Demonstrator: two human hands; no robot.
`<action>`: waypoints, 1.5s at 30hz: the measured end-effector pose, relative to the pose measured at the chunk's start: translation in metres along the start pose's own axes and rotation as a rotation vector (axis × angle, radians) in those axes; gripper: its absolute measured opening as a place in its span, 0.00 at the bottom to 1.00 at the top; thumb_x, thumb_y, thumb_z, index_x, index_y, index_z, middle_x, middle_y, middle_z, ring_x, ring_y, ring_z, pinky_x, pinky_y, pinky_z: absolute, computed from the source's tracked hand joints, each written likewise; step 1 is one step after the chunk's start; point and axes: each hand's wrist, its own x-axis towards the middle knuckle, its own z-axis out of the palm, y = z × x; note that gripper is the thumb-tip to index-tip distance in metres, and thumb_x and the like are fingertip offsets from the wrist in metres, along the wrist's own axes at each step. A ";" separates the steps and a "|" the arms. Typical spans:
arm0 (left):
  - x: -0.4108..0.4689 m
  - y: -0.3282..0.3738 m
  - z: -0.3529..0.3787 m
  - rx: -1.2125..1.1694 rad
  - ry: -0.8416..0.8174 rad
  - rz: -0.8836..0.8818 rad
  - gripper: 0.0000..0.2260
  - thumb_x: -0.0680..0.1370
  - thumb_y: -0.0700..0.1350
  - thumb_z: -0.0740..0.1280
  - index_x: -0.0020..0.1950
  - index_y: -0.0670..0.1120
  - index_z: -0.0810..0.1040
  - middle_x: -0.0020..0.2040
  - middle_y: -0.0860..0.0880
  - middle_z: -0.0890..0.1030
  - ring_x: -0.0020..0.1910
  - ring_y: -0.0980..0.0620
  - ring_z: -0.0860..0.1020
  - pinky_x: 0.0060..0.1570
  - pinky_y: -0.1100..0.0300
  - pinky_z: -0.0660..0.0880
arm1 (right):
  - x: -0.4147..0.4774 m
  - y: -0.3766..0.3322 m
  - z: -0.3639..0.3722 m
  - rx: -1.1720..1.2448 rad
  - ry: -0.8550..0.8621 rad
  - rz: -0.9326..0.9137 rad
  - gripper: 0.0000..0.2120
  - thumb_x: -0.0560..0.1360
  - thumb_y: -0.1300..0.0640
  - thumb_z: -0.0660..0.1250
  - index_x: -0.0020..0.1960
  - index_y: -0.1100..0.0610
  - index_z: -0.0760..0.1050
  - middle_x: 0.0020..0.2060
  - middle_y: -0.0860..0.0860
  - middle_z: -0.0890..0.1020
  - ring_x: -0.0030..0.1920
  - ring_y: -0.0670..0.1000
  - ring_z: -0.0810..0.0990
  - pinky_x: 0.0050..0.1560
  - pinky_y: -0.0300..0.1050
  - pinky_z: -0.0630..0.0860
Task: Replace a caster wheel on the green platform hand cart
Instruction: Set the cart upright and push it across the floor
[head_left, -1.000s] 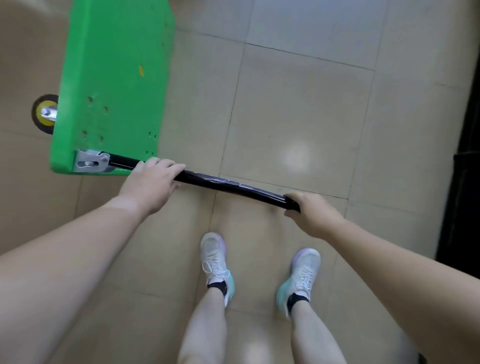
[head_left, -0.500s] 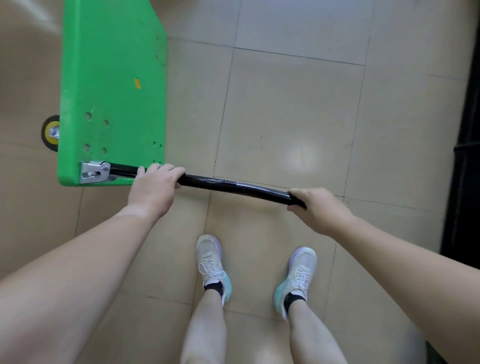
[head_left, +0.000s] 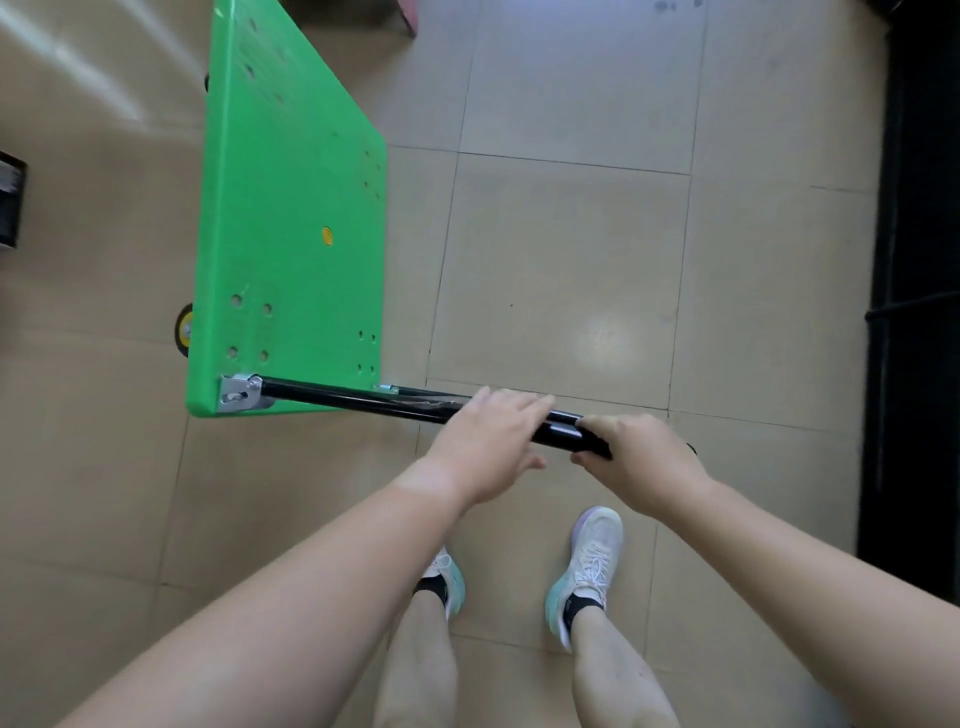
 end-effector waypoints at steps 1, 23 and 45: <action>0.002 0.007 0.001 0.040 0.003 -0.003 0.25 0.81 0.55 0.67 0.75 0.49 0.67 0.70 0.49 0.75 0.69 0.46 0.72 0.70 0.52 0.64 | -0.002 -0.008 -0.003 0.013 0.012 -0.006 0.09 0.77 0.49 0.67 0.54 0.52 0.78 0.44 0.50 0.83 0.46 0.55 0.79 0.33 0.45 0.63; -0.082 0.020 -0.077 -0.058 0.141 0.016 0.14 0.80 0.48 0.69 0.65 0.50 0.78 0.54 0.51 0.83 0.54 0.45 0.80 0.52 0.49 0.74 | -0.033 -0.018 -0.032 0.330 -0.003 -0.268 0.23 0.70 0.46 0.76 0.64 0.44 0.77 0.53 0.41 0.84 0.52 0.45 0.81 0.55 0.43 0.77; -0.081 0.100 -0.051 -0.273 0.149 -0.028 0.19 0.80 0.41 0.68 0.70 0.53 0.77 0.63 0.56 0.80 0.59 0.49 0.75 0.56 0.53 0.62 | -0.074 0.065 -0.047 0.203 -0.173 -0.206 0.20 0.73 0.59 0.71 0.43 0.33 0.70 0.36 0.36 0.78 0.40 0.32 0.75 0.38 0.29 0.69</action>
